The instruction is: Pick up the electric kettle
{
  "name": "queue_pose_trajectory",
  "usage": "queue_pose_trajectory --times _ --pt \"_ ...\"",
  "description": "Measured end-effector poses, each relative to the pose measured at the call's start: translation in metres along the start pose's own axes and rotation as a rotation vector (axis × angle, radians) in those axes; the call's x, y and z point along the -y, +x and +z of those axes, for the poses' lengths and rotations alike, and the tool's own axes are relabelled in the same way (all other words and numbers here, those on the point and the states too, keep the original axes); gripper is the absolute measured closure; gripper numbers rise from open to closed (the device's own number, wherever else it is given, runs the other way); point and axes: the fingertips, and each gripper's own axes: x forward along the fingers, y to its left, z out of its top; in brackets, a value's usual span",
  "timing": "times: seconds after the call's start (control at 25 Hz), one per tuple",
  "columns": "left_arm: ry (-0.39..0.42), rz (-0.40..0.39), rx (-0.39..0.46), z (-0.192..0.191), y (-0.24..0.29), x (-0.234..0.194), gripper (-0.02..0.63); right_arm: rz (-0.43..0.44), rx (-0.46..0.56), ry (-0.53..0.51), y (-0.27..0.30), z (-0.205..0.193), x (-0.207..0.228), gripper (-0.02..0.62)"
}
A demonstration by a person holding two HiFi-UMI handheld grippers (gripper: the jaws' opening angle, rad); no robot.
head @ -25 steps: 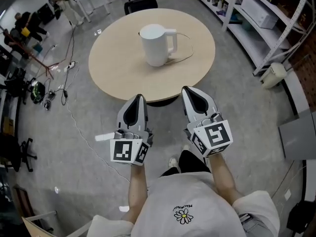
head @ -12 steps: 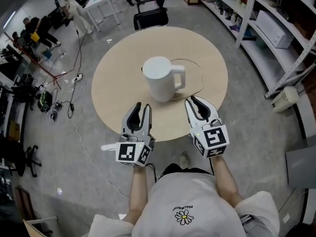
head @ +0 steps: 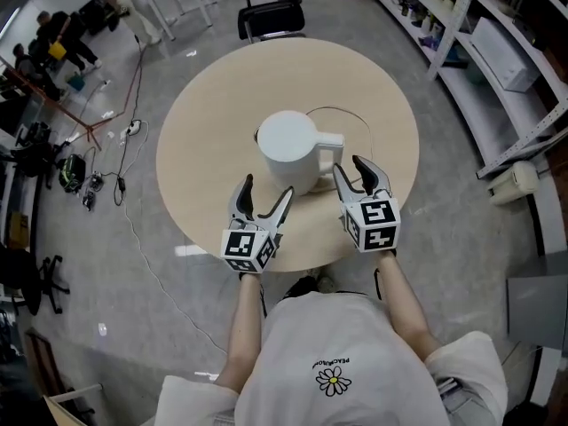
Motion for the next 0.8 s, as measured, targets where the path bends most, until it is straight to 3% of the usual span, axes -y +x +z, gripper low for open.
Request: queue_pose_trajectory --times 0.28,0.44,0.8 --pt "-0.002 -0.096 -0.118 -0.037 0.057 -0.031 0.145 -0.045 -0.123 -0.035 0.071 -0.028 0.013 0.426" --pt "-0.031 -0.165 -0.184 -0.058 0.070 -0.027 0.109 -0.056 -0.185 -0.018 0.091 -0.045 0.015 0.426" --pt "-0.031 -0.274 -0.160 -0.062 0.086 -0.026 0.071 -0.135 -0.183 -0.035 0.118 -0.057 0.023 0.514"
